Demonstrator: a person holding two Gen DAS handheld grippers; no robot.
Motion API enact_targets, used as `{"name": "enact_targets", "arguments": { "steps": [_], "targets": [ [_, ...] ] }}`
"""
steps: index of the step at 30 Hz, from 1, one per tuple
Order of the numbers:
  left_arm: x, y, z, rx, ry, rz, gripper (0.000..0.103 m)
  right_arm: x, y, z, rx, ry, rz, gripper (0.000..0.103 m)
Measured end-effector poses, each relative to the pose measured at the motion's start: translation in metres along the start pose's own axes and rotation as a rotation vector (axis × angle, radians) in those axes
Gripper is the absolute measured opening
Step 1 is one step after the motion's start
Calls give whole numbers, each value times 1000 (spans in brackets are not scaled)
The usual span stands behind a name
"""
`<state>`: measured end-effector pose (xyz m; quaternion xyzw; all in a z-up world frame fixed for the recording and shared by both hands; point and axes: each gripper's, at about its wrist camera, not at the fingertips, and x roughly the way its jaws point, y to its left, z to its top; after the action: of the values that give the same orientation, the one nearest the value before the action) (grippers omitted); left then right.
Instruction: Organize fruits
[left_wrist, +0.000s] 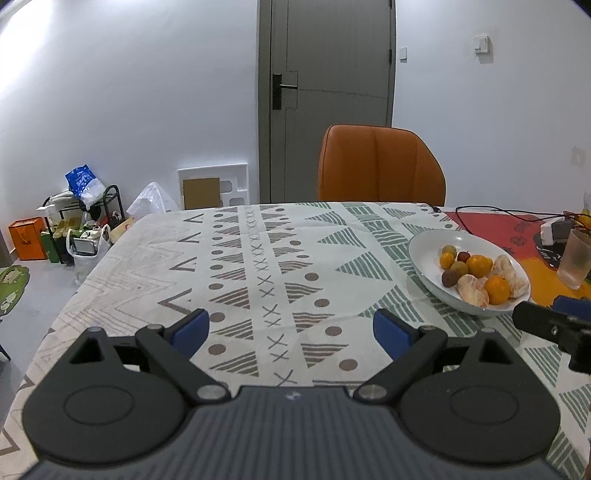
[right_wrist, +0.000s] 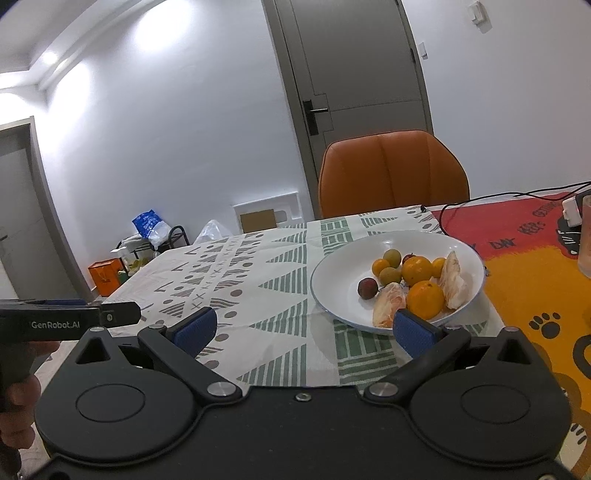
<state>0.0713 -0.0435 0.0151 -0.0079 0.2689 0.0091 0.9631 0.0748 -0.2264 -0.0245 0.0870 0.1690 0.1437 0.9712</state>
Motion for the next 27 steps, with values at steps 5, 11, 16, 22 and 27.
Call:
{"name": "enact_targets", "arguments": {
  "steps": [5, 11, 16, 22, 27],
  "targets": [
    [-4, 4, -3, -4, 6, -1, 95, -6, 0, -1, 1, 6, -3, 103],
    [-10, 8, -5, -12, 4, 3, 95, -14, 0, -2, -6, 12, 8, 103],
    [-13, 13, -6, -26, 2, 15, 95, -16, -1, -4, -7, 26, 18, 103],
    [-13, 19, -10, -42, 14, 30, 95, -12, -1, -9, -3, 51, 29, 103],
    [-11, 20, -12, -43, 24, 33, 95, -10, -2, -11, -2, 61, 27, 103]
  ]
}}
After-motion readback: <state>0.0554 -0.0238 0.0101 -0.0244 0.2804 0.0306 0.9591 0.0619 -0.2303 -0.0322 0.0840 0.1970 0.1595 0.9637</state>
